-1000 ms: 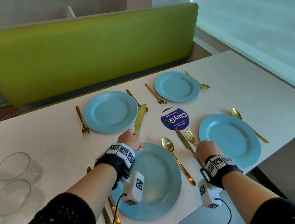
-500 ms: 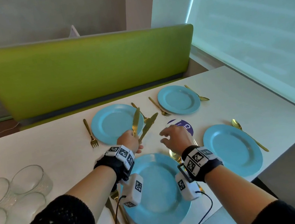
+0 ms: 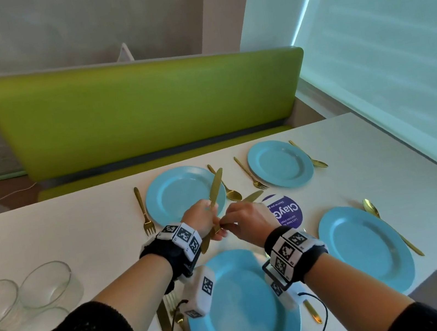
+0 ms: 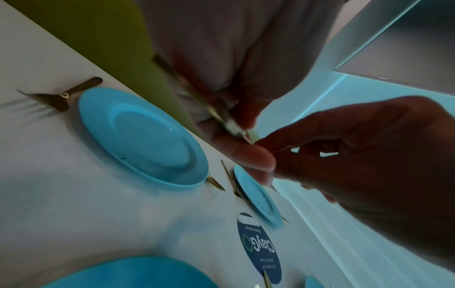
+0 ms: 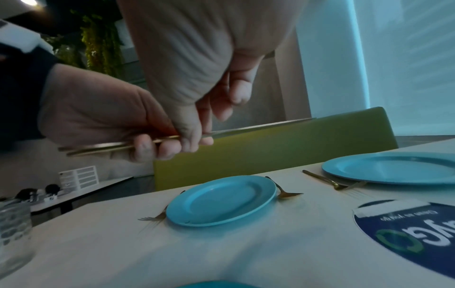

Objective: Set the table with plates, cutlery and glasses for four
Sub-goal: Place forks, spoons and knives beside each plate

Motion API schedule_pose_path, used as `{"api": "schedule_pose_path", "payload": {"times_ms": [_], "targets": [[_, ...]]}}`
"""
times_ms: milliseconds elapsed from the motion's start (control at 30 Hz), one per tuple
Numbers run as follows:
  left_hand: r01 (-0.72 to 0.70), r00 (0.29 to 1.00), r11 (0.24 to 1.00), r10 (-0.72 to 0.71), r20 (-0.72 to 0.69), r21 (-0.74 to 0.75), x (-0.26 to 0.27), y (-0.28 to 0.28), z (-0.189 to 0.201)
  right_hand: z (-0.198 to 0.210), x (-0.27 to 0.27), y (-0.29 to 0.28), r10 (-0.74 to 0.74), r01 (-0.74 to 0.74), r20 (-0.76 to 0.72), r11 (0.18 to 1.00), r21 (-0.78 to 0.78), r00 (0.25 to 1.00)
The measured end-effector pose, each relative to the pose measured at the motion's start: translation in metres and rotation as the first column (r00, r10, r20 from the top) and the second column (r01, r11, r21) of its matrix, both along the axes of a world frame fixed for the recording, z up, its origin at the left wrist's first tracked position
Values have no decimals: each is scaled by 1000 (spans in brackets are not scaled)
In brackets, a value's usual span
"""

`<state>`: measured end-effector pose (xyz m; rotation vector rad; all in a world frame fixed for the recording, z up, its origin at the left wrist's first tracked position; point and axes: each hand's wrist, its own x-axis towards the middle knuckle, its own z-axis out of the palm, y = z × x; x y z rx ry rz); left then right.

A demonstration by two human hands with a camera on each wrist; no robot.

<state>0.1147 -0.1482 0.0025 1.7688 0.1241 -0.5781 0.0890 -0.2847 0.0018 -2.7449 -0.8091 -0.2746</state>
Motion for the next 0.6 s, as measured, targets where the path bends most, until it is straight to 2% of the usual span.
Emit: {"api": "schedule_pose_path", "payload": {"times_ms": [200, 267, 333, 367, 433, 500, 600], "targets": [[-36, 996, 993, 26, -91, -111, 33, 8, -6, -6, 44, -4, 153, -156, 179, 988, 2, 972], [-64, 993, 989, 50, -106, -133, 44, 8, -7, -7, 60, -8, 169, -167, 141, 986, -26, 975], [-84, 996, 996, 84, -40, -17, 59, 9, -13, -8, 77, -14, 132, -128, 96, 991, -49, 987], [-114, 993, 992, 114, 9, 63, 66, 12, -17, -7, 85, -17, 76, -72, 49, 994, -81, 996], [-236, 971, 967, 231, 57, 95, 80, 19, -23, -1, 102, -28, -117, 91, -103, 970, -225, 988], [-330, 943, 939, 324, 78, 92, 92, 30, -27, 1, 119, -42, -342, 255, -219, 903, -346, 914], [-416, 909, 907, 413, 58, 64, 102, 43, -26, -6, 144, -56, -572, 489, -312, 816, -308, 759]]}}
